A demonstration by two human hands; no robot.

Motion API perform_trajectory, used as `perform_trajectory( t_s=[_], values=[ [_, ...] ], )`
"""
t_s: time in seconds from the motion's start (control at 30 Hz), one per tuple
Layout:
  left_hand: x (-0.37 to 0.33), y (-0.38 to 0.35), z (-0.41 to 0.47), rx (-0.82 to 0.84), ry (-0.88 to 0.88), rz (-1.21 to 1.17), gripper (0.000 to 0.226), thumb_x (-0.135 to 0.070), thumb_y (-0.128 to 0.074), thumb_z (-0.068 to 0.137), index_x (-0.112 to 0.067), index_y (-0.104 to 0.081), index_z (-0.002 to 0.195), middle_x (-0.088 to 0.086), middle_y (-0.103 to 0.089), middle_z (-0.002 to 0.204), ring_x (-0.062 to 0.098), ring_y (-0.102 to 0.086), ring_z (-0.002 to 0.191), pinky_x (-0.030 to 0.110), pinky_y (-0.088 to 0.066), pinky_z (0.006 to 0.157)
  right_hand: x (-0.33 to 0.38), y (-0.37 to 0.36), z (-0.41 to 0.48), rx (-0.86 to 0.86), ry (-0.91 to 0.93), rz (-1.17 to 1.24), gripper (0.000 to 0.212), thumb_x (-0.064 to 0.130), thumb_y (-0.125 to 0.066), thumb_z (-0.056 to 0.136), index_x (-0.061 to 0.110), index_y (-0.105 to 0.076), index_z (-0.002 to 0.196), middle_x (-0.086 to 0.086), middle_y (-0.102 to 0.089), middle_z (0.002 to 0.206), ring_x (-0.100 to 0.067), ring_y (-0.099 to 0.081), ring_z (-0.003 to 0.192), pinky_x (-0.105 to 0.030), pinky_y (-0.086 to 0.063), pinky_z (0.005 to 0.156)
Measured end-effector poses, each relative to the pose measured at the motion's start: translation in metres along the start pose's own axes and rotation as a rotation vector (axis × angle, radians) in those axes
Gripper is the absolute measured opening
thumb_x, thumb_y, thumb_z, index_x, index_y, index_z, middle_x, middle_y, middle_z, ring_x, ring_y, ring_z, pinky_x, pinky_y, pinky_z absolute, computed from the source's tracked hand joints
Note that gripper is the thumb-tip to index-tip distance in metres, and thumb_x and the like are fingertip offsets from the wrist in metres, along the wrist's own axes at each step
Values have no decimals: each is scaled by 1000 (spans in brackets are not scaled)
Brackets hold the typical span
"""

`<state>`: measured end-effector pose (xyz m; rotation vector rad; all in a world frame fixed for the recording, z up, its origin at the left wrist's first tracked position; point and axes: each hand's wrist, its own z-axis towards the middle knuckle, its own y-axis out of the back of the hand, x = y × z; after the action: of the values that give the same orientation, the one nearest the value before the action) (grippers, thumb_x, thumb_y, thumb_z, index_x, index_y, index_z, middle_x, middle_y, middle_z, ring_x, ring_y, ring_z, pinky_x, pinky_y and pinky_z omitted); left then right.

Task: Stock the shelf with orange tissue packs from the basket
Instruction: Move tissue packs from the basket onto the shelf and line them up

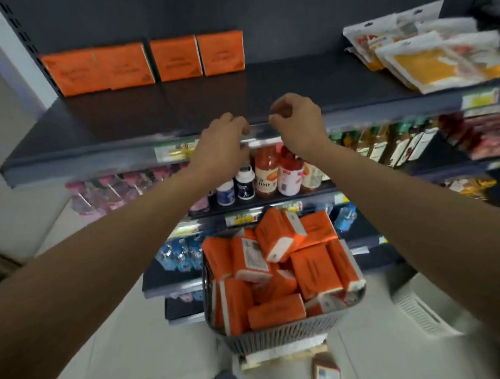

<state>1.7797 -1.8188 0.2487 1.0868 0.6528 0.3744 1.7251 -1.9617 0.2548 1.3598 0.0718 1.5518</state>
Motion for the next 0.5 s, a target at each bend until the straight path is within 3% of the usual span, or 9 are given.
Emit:
perform_trajectory(
  t_s=[0.1,0.23,0.33,0.4,0.43,0.5],
  values=[
    [-5,-32,-31,203,149,-26,28,-16,-61,85,-5,-57,110,17,-58,115,33,-56,104,34,-43,79,-28,0,-40,158,-69,-24,19,10,-56,91,6,-64,107,-6,-64,98,-17,-59,87,-25,-48,70],
    [7,-72,-61,491,243,0,14,-14,-60,85,-7,-49,90,19,-58,99,26,-56,89,30,-38,69,-64,-9,-68,418,-170,-205,23,14,-57,91,0,-65,108,-16,-66,113,-30,-60,104,-30,-47,79],
    [17,-96,-73,600,326,21,16,-18,-60,85,-3,-59,89,20,-63,107,31,-59,95,35,-46,74,-79,-19,-81,593,-276,-319,30,14,-49,94,-3,-62,115,-20,-62,119,-34,-58,111,-37,-47,91],
    [23,-110,-78,690,369,18,17,-21,-60,85,-6,-58,78,18,-64,108,25,-57,87,34,-44,71,-86,-29,-88,682,-272,-417,33,18,-48,96,-4,-61,117,-19,-61,122,-32,-56,114,-37,-46,93],
    [26,-116,-80,727,388,12,16,-22,-61,85,-6,-58,80,17,-64,110,22,-54,85,31,-44,70,-89,-35,-90,727,-248,-477,35,21,-49,96,-4,-61,117,-18,-60,123,-31,-55,115,-36,-45,92],
    [31,-130,-85,773,436,-21,30,-21,-60,87,-4,-57,112,13,-63,117,20,-57,92,28,-47,74,-100,-49,-93,809,-266,-525,40,28,-51,95,-2,-58,121,-16,-58,126,-30,-55,115,-33,-46,86]
  ],
)
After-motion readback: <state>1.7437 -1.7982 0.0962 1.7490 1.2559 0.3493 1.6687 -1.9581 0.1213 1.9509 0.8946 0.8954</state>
